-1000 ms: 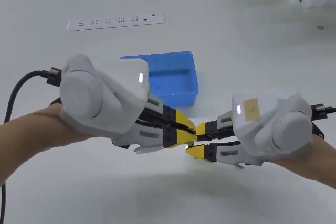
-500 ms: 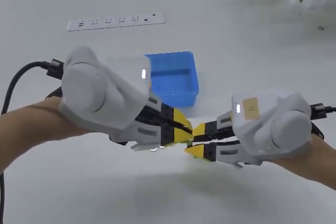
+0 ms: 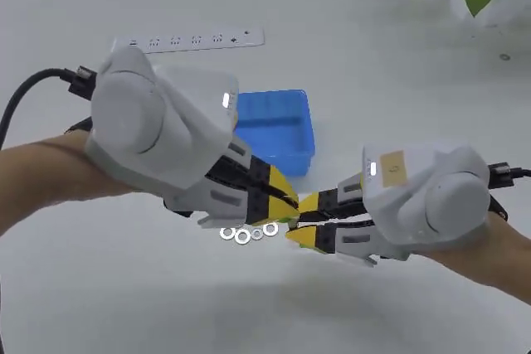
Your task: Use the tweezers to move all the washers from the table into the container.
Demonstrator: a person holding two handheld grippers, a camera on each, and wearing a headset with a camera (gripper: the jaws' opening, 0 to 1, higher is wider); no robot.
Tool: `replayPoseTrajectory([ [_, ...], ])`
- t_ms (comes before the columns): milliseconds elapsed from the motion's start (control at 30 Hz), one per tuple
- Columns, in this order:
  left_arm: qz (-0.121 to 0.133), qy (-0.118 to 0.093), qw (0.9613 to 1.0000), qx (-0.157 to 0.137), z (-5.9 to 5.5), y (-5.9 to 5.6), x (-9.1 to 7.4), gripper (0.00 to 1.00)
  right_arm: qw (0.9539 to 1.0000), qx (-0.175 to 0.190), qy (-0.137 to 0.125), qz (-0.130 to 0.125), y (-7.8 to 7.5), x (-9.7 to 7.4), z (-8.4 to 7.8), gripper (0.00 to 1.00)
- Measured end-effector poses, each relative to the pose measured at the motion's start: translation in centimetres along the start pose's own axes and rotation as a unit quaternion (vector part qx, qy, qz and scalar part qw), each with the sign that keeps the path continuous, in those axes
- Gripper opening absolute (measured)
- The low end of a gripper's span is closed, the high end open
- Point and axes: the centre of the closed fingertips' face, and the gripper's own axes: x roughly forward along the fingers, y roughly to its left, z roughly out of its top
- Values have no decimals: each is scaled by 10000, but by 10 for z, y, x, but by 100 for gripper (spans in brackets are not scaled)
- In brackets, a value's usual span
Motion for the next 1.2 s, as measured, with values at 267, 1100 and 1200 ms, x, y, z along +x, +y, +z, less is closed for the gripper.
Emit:
replayPoseTrajectory([
  [267,125,83,9997,193,8,6,-25,6,9998,-135,-77,-86,-10,-2,27,9],
  [1100,591,66,9963,624,26,55,-101,6,9956,-794,-330,-368,-67,1,106,9],
  [1200,607,75,9962,617,23,65,-103,6,9952,-825,-343,-387,-78,5,107,9],
])
